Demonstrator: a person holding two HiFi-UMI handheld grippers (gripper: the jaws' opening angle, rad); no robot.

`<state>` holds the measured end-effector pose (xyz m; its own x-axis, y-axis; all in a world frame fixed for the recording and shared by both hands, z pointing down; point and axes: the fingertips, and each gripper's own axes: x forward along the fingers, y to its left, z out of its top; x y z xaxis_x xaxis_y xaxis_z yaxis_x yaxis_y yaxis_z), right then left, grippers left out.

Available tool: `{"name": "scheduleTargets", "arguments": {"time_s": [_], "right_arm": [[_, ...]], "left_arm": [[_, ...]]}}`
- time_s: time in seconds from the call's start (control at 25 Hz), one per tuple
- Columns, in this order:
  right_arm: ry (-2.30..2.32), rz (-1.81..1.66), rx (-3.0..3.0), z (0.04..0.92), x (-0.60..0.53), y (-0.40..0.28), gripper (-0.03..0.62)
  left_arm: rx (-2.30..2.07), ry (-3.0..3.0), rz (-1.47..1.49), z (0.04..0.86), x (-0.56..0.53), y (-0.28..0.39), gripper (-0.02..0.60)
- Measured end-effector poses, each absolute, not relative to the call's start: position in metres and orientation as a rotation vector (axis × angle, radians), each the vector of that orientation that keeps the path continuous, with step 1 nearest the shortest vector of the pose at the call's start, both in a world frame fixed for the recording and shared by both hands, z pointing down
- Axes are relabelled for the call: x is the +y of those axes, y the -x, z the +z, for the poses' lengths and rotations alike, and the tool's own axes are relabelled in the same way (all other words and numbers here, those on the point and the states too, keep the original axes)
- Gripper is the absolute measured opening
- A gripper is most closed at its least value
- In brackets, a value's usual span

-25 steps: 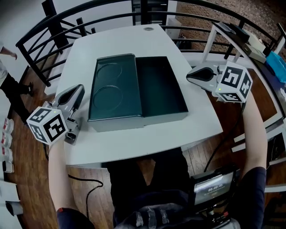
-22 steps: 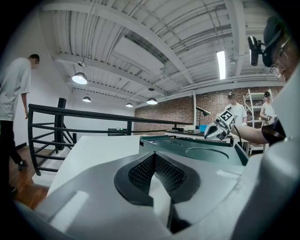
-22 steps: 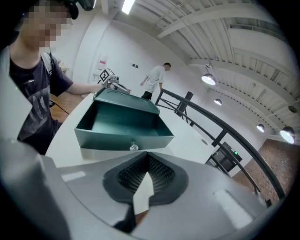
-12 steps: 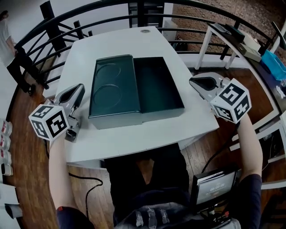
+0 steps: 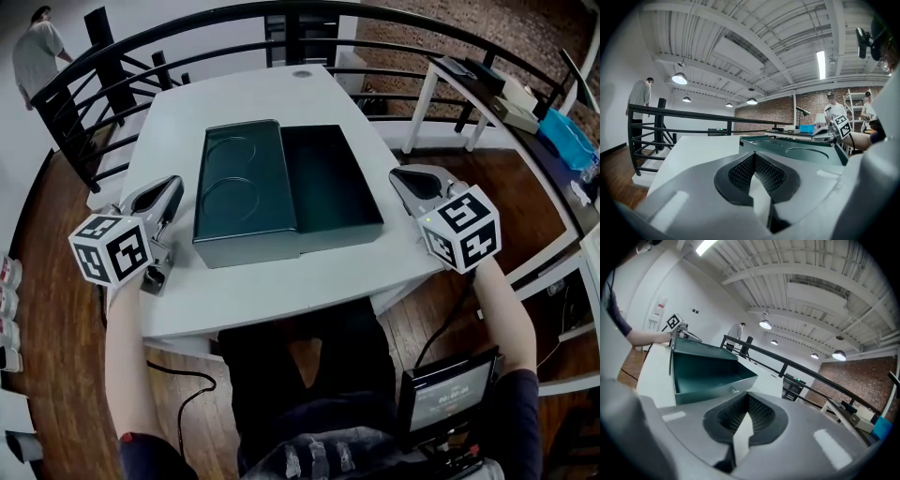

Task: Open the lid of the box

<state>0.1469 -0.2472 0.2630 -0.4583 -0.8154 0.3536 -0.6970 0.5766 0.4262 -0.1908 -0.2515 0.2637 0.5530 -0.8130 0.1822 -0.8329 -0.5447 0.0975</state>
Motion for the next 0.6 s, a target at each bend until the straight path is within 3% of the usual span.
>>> {"name": "scheduleTargets", "arguments": {"time_s": [0.6], "right_arm": [[-1.305, -0.27, -2.302, 0.2585, -0.2561, -0.1469, 0.003]], "left_arm": [[-1.401, -2.619, 0.164, 0.2617, -0.2547, 0.1915, 0.015]]}}
